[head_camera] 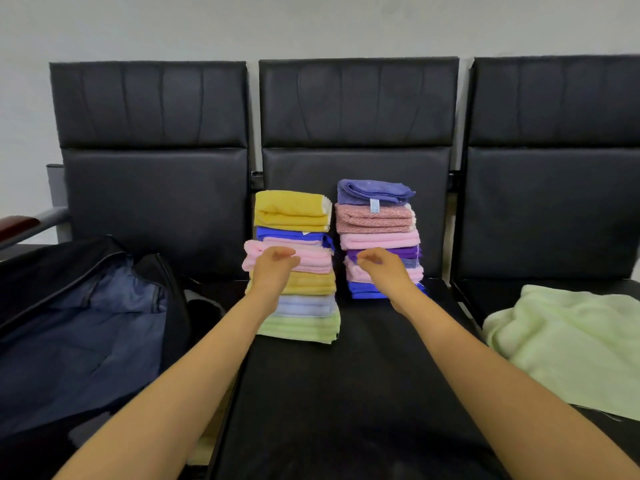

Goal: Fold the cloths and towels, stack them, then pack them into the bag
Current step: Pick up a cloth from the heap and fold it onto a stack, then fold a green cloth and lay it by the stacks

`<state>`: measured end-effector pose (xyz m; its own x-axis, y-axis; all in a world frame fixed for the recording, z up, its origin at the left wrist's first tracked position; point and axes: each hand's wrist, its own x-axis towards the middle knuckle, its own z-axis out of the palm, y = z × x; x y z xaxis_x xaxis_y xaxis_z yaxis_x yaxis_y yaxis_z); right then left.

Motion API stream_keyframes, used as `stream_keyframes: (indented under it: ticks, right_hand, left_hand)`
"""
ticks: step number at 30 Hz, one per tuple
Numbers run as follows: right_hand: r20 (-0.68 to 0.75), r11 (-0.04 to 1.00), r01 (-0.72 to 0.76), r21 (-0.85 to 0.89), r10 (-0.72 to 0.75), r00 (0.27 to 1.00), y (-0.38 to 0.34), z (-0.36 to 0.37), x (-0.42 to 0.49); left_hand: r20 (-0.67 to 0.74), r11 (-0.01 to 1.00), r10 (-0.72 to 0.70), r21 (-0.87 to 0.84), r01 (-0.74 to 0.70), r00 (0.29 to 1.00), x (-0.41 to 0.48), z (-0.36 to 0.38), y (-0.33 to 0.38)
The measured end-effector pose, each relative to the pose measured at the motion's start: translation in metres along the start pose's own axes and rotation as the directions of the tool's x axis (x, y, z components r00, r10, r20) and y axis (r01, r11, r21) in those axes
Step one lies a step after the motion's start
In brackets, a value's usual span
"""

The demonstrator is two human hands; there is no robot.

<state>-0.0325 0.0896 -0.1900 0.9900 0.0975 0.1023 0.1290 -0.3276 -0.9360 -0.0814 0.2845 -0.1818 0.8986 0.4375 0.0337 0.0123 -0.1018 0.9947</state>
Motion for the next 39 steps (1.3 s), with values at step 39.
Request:
stream_keyframes:
  ticks: [39]
  right_hand:
    - [-0.139,0.848,-0.150,0.509,0.254,0.957,0.138,-0.264,-0.115]
  left_hand:
    - [0.812,0.622,-0.313,-0.216,0.752,0.492,-0.154,0.341,-0.047]
